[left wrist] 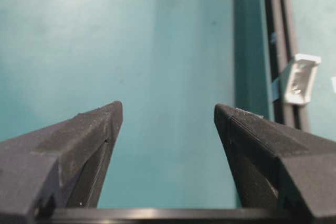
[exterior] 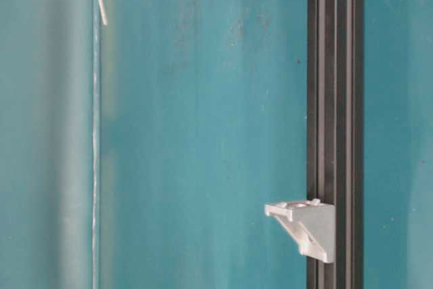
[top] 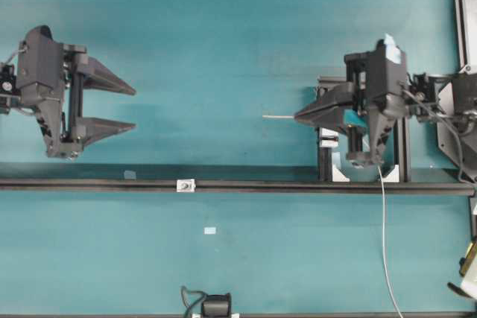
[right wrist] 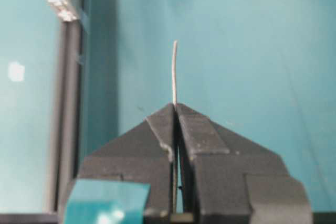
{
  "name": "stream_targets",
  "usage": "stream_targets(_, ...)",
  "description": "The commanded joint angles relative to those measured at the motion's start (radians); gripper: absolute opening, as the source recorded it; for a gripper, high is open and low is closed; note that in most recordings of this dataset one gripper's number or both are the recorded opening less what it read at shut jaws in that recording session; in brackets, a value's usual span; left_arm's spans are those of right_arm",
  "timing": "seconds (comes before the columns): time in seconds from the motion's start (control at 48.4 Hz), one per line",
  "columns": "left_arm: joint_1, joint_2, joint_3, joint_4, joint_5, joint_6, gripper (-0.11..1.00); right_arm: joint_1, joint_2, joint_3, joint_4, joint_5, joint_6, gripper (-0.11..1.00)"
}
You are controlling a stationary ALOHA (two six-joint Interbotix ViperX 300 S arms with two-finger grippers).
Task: Insert the wire into the hole on the left side and pull it with the left arm.
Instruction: 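Lift the wire with the right gripper and swing it toward the rail, then align the wire tip with the white bracket hole using the right gripper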
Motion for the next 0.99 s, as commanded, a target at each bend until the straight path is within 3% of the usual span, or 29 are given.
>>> stream_targets(0.0,-0.041,0.026,-0.005,-0.002,-0.078,-0.008,0.93,0.035,-0.005,0.009,0.028,-0.084,-0.005,0.02)
stream_targets(0.145,-0.101,0.091,0.008,-0.003,-0.181,-0.032,0.93,0.100,0.044,0.020,0.089,-0.193,-0.018,0.02)
stream_targets(0.269,-0.137,0.138,0.012,-0.008,-0.232,-0.041,0.93,0.160,0.132,-0.006,0.176,-0.262,-0.069,0.02)
stream_targets(0.6,-0.250,0.262,0.014,-0.008,-0.391,-0.041,0.93,0.371,0.357,-0.126,0.522,-0.439,-0.359,0.02)
stream_targets(0.807,-0.281,0.374,-0.002,-0.008,-0.489,-0.040,0.93,0.466,0.512,-0.202,0.704,-0.545,-0.439,0.02)
stream_targets(0.972,-0.279,0.448,-0.021,-0.008,-0.538,-0.026,0.92,0.474,0.597,-0.247,0.739,-0.561,-0.440,0.02)
